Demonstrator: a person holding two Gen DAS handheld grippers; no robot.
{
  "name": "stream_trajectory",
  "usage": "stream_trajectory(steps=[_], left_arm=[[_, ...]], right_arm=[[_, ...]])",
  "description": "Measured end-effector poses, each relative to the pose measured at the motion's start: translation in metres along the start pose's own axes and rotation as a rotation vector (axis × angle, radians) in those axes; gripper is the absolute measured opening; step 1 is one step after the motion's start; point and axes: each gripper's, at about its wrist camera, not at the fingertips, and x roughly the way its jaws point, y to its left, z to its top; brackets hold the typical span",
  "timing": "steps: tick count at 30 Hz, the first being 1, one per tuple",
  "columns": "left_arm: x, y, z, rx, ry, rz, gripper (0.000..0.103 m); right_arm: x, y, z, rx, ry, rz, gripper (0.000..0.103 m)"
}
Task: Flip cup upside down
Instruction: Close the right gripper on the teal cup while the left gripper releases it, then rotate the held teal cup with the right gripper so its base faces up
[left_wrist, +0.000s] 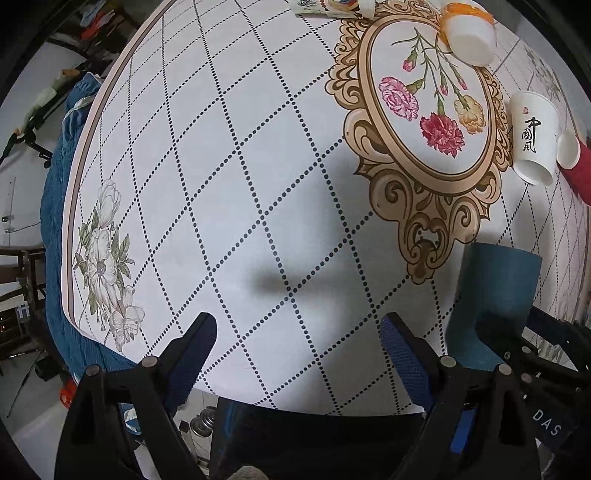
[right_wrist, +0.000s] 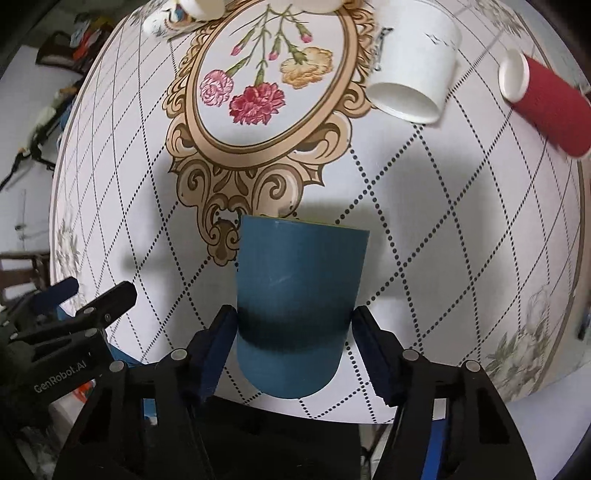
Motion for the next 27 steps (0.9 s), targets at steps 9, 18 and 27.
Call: stream_trajectory(steps=[9,18,27], left_arm=[[0.003,0.000,0.002,0.026,-0.014,-0.003,0.090],[0.001,0.001,0.005,0.038,-0.051,-0.011,0.091],[0.024,0.010,0.008,0.015,-0.019,-0.024,0.091]], right_arm=[[0.001,0.001,0.007,0.017,0.011,-0.022,0.067],[-0.067,-0.001,0.015,-0.161,-0.066,-0.075,0.086],[-0.072,0.074,-0.054,-1.288,-0.179,-0.761,0.089]])
